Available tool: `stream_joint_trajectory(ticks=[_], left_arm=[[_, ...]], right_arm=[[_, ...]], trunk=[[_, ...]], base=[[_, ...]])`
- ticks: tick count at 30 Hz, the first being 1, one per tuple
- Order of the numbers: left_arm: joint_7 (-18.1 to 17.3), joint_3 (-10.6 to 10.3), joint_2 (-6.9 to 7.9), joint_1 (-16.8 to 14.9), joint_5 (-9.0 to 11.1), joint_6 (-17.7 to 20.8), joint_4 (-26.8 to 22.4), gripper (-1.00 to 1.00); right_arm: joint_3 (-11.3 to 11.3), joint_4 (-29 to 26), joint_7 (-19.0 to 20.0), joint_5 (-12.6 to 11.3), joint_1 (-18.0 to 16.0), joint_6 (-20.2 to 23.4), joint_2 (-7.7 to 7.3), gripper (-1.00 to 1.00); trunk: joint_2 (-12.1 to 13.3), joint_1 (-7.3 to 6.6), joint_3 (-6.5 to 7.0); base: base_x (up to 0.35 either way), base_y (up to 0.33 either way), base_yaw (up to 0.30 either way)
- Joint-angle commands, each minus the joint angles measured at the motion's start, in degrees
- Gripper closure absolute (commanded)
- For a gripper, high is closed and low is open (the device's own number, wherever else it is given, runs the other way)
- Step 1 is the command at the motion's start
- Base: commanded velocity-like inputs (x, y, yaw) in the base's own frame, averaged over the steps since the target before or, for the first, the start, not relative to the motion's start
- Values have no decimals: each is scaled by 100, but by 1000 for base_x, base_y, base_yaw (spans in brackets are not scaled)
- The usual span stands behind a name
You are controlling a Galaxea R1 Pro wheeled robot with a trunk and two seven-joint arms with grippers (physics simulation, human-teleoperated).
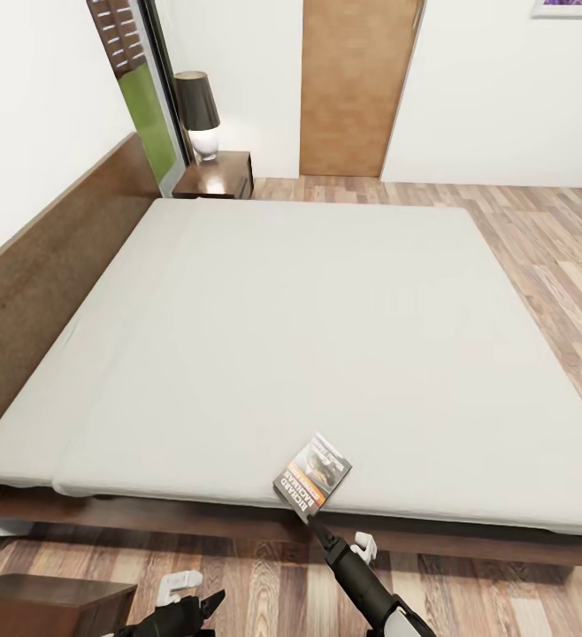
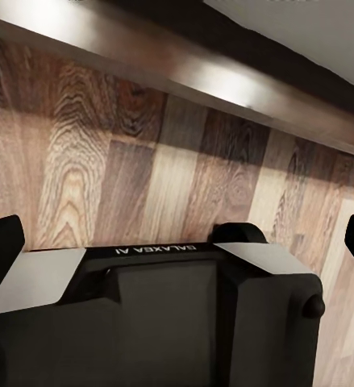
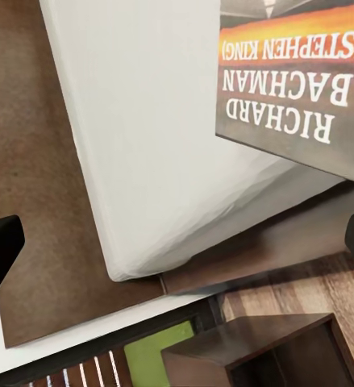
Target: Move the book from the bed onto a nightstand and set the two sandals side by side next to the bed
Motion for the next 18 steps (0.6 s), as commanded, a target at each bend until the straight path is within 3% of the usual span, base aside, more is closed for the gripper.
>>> stream_joint_trajectory(ticks=[1,7,18], left_arm=[[-28,42,1,-4,-15,-8,9,-100],[-15,43,1,-4,-17,-9,13,-100],[-10,43,1,-4,-15,-9,9,-100]], right_arm=[[9,3,14,-41,-2,13,0,-100],[9,4,14,-41,-2,13,0,-100],[9,3,14,-41,-2,13,0,-100]], trunk=[[-3,0,-4],[-3,0,-4],[-3,0,-4]], base=[[-77,-25,0],[-84,-101,0],[-5,-7,0]])
